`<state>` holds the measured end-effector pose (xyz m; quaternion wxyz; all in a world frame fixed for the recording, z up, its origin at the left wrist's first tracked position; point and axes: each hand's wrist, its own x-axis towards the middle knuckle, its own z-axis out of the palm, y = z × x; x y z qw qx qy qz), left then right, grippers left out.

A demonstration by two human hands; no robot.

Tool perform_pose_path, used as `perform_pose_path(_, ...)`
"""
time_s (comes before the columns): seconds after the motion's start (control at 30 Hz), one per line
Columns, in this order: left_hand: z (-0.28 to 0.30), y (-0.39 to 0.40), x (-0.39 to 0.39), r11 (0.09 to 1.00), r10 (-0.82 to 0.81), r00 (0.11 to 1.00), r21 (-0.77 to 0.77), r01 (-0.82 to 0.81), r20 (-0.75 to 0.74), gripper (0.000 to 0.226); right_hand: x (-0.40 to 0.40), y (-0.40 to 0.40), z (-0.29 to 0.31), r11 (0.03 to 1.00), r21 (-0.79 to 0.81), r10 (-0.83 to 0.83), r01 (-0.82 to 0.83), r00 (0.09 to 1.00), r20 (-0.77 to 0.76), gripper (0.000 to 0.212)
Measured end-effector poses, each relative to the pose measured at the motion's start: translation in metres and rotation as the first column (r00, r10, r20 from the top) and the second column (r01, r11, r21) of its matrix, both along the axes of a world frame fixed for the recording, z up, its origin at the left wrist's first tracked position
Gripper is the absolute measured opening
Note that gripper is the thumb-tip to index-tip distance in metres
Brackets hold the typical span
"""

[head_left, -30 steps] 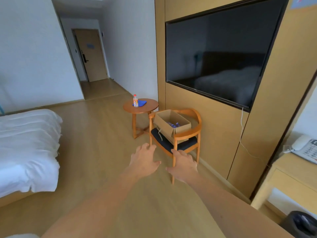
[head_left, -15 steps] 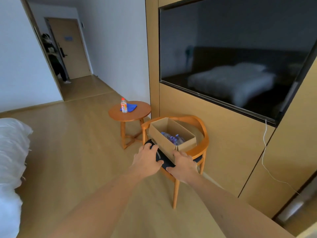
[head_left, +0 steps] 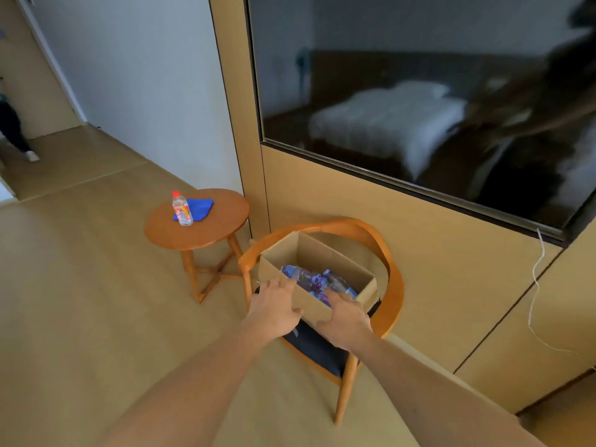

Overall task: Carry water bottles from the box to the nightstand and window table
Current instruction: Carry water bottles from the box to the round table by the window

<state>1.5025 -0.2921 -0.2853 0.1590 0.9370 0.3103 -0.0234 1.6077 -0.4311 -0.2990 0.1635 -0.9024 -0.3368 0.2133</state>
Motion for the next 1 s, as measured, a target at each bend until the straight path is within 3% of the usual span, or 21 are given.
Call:
perform_pose_path(0.3,-0.074,0.129,0.109,0.997,-0.056,0.995,-0.058,0.051,-0.083,0.062,0.11,0.13,-0.078,0.997,-0.049,-0.062,0.057,0.993,-0.102,0.077)
perform_pose_path(0.47,-0.107,0.184,0.169,0.986,-0.041,0.988,-0.167,0.017,-0.146,0.052,0.164,0.18,-0.113,0.989,-0.108,-0.125,0.101,0.963,-0.239,0.073)
perform_pose_path(0.8,-0.165,0.248,0.246,0.959,-0.183,0.925,-0.268,0.093,-0.333,0.067,0.21,0.228,-0.163,0.958,-0.204,-0.267,0.202,0.887,-0.377,0.065)
perform_pose_path(1.0,-0.211,0.283,0.291,0.924,-0.332,0.867,-0.314,0.219,-0.373,0.064,0.225,0.246,-0.204,0.887,-0.389,-0.403,0.247,0.826,-0.394,0.074)
